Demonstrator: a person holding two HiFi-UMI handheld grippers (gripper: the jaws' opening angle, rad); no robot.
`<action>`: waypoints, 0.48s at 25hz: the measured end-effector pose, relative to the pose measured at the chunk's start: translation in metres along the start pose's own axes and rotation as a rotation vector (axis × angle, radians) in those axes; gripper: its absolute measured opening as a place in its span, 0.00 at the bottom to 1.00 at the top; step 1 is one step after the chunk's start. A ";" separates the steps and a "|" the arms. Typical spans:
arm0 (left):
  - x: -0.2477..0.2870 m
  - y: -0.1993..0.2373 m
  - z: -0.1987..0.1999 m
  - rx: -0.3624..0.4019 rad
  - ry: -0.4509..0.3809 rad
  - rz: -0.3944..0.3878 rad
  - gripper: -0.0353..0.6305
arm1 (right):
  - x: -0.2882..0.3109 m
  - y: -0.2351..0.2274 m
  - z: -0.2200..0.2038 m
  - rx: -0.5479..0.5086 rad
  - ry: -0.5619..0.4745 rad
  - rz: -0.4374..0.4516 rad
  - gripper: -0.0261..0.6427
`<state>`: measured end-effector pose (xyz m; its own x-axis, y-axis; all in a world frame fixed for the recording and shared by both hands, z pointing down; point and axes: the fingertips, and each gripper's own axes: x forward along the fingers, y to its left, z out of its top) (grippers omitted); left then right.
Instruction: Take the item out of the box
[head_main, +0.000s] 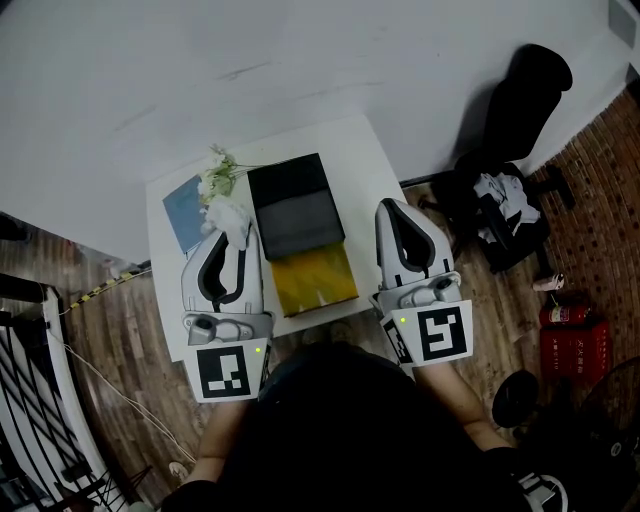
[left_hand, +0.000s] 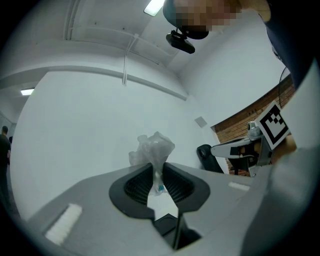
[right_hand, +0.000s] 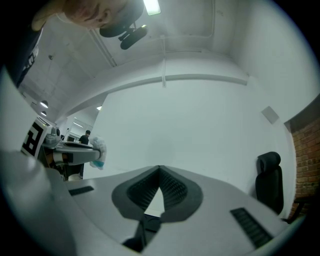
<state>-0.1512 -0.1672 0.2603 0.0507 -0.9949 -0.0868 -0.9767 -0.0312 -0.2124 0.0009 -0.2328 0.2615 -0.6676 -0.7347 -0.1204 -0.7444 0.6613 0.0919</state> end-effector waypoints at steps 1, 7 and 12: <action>-0.001 -0.001 0.000 0.001 -0.001 0.002 0.16 | -0.001 0.000 0.000 0.002 -0.002 0.003 0.06; -0.009 -0.011 -0.001 0.008 -0.005 0.026 0.16 | -0.008 0.000 -0.004 0.005 -0.010 0.029 0.06; -0.017 -0.016 -0.003 0.003 0.000 0.044 0.16 | -0.014 0.003 -0.006 0.006 -0.013 0.051 0.06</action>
<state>-0.1371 -0.1496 0.2683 0.0081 -0.9953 -0.0966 -0.9773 0.0126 -0.2114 0.0078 -0.2215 0.2692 -0.7047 -0.6977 -0.1285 -0.7090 0.6991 0.0923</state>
